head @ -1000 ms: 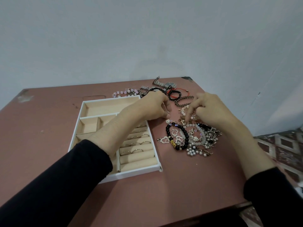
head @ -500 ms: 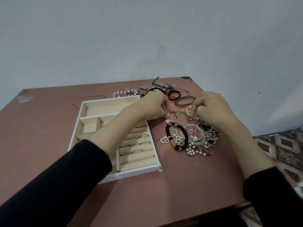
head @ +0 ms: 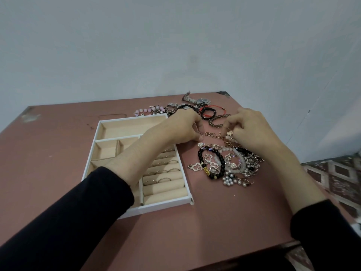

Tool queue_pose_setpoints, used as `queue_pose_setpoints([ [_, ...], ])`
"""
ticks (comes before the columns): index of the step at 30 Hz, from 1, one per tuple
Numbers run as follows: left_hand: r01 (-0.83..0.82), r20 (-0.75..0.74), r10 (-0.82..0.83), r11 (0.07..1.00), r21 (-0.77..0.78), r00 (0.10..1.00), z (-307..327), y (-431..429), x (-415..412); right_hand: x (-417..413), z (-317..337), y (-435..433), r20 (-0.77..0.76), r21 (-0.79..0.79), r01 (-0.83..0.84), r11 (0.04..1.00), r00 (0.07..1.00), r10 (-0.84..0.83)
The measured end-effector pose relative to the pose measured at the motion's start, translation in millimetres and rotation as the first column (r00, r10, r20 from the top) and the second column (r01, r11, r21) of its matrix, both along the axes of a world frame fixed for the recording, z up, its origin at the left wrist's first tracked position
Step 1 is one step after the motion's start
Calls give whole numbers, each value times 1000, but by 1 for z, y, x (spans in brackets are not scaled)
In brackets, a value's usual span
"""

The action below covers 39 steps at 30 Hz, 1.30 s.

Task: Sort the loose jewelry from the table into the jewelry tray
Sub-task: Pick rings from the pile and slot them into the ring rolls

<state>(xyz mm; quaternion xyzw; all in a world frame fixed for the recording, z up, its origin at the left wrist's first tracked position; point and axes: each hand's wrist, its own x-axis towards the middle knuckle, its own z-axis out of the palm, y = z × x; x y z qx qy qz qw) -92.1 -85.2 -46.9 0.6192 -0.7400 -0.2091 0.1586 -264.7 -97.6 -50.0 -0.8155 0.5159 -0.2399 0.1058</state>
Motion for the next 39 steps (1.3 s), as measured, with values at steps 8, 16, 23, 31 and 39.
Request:
queue_pose_setpoints([
  [8,7,22,-5,996,-93,1000,-3,-1,1,4,1,6,237,178,-321,930,931,276],
  [16,-10,16,13,983,-181,1000,3,4,11,4,-3,3,222,147,-226,963,956,190],
  [23,-6,11,8,984,-178,1000,2,6,14,7,-2,8,127,132,-282,950,956,266],
  [31,-15,20,19,983,-182,1000,1,4,14,8,-4,7,-47,-23,-195,981,980,194],
  [39,-29,10,31,984,-177,999,2,5,12,8,-7,4,-140,23,-133,991,981,135],
])
